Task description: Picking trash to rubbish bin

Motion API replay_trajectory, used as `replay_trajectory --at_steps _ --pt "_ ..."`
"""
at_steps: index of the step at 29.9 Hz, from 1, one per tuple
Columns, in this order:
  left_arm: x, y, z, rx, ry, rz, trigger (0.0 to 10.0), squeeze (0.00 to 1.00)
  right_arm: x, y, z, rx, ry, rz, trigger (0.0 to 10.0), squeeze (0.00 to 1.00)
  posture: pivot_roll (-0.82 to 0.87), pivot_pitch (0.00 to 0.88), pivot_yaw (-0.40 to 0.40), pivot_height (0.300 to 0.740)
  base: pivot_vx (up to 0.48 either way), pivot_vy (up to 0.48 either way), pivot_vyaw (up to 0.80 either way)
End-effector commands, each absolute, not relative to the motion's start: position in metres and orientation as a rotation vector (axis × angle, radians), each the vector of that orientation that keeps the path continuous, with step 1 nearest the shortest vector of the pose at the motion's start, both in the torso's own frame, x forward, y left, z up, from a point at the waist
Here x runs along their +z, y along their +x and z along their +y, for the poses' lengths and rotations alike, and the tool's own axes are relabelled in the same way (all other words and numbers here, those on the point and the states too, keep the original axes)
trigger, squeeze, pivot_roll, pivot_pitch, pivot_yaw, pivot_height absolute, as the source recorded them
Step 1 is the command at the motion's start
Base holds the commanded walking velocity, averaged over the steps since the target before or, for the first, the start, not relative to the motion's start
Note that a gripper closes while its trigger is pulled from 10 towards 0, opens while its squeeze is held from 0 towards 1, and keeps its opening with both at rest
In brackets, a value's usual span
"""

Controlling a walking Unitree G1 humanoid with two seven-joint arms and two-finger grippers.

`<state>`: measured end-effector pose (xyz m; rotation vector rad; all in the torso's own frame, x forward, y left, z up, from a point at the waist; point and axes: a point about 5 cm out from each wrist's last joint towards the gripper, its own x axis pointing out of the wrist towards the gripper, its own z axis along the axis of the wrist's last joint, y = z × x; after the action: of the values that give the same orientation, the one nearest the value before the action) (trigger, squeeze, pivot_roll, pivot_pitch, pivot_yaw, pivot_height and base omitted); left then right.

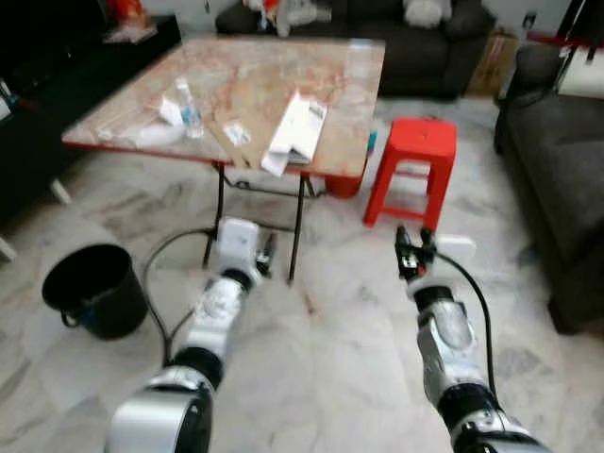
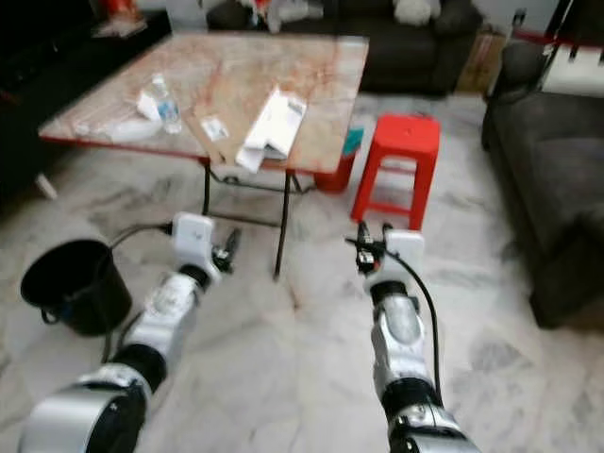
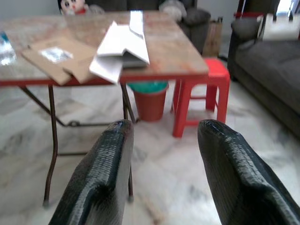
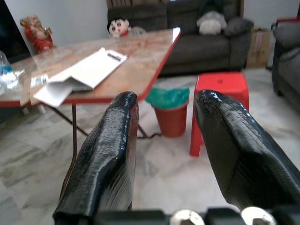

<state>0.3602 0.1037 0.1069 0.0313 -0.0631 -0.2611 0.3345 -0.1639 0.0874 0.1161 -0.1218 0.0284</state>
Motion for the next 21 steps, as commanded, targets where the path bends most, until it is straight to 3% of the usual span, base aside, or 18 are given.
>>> replay_trajectory --at_steps 1,21 --pt "0.110 0.362 0.118 -0.228 0.046 -0.080 10.0 0.00 0.089 0.336 -0.150 0.063 0.128 -0.130 10.0 0.00 0.14 0.045 0.019 0.740 0.375 0.000 0.00" --pt "0.120 0.366 0.117 -0.245 0.056 -0.120 10.0 0.00 0.086 0.332 -0.138 0.083 0.152 -0.127 10.0 0.00 0.14 0.009 0.028 0.740 0.375 0.000 0.00"
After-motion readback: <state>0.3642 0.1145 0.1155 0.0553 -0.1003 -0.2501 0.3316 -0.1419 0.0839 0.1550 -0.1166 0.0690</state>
